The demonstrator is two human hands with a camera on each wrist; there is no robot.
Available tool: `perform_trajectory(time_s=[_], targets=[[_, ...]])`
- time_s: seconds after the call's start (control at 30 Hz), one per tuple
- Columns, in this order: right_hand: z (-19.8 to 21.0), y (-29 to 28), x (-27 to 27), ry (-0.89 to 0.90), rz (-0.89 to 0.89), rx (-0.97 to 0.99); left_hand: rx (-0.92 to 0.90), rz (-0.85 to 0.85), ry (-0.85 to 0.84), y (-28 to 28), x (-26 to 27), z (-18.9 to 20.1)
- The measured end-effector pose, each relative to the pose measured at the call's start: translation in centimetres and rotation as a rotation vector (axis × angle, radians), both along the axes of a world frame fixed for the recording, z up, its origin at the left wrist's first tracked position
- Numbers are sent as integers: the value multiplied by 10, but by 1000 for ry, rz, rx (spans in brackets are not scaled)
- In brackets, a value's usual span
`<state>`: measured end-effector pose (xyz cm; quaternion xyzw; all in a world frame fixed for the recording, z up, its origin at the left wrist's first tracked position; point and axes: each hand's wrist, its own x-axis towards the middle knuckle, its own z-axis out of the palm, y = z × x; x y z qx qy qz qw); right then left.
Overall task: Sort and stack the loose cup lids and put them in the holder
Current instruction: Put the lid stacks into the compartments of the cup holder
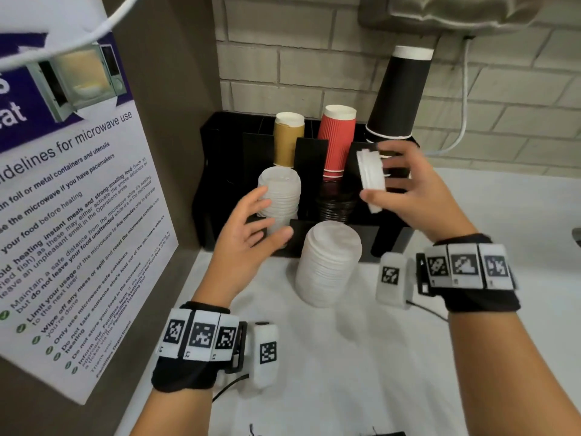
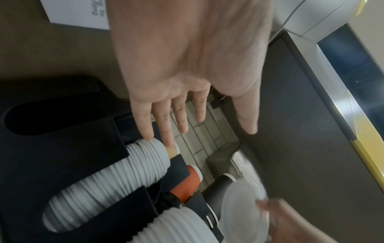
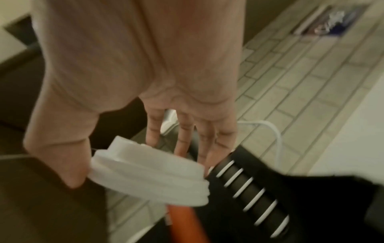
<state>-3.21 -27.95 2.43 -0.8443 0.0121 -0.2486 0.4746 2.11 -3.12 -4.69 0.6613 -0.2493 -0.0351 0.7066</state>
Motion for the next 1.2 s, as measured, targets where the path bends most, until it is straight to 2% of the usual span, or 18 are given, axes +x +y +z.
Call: perform_trajectory(time_s=[0.07,0.13,0.27,0.37,0.43,0.6,0.7,0.9,0.97,1.1,1.2], targets=[[-2,-23,7,68,-155,-171,-8,67,-4,3,2,1],[-9,-38,14,183,-237,-379,8,97,-23,4,4,0],[-19,-51,27,435,-270,-621,36,102,-38,3,6,-2],[-27,-56,38,551,-246,-753,41,95,-41,1,5,-3],[-35,-58,45,576,-214,-794,45,98,-38,0,6,-4],[-57,-67,47,492,-163,-780,56,108,-26,1,8,-7],[-68,-64,46,541,-142,-919,58,113,-28,1,9,-7],[-80,-52,48,644,-211,-1243,50,105,-38,0,9,-9],[-81,-53,47,635,-223,-1255,49,107,-38,0,9,-9],[-67,-61,46,547,-301,-1118,48,112,-37,1,10,-10],[-59,-63,45,551,-286,-1056,48,105,-39,2,11,-11]])
